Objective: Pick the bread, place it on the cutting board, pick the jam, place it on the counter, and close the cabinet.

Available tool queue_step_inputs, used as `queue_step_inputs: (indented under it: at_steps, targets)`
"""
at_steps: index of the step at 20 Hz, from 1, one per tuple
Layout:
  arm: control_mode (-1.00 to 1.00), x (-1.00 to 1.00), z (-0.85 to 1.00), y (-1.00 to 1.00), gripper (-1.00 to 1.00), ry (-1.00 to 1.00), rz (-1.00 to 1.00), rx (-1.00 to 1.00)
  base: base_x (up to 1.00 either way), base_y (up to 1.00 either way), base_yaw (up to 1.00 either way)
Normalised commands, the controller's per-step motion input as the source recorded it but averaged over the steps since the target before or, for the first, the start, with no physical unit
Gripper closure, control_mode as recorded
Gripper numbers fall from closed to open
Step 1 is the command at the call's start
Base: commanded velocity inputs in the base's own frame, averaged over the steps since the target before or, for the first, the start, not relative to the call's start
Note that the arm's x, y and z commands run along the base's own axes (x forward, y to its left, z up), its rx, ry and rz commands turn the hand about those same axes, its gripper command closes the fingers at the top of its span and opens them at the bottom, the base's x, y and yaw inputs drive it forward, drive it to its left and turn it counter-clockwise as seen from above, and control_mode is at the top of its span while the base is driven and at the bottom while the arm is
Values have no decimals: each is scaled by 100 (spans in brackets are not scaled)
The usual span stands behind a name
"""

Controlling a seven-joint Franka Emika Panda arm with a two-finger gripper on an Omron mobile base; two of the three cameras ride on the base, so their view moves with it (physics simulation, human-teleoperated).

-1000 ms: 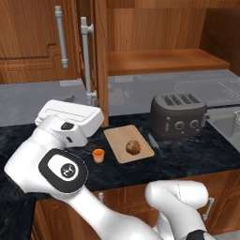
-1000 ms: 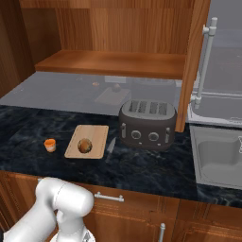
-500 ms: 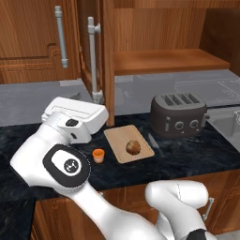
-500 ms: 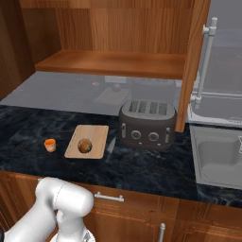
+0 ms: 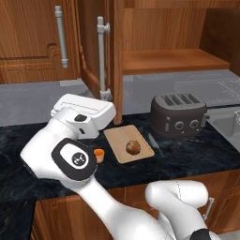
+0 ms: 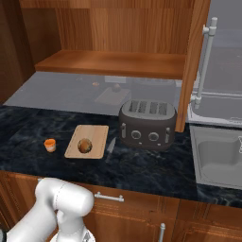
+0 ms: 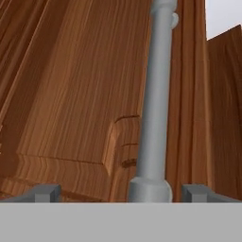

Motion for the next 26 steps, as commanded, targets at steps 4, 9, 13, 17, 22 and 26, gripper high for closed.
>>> queue_step_inputs:
  at_steps: [4,9,13,17,22,26]
  targets:
    - [-100,3,0,-38,-100,0,0,0,0,0,0]
    - [-100,5,0,-36,-100,0,0,0,0,0,0]
    - [-100,5,0,-37,-100,0,0,0,0,0,0]
    - [-100,13,0,-35,-100,0,0,0,0,0,0]
    - [-100,16,0,-38,-100,0,0,0,0,0,0]
    - [-100,22,0,-32,-100,0,0,0,0,0,0]
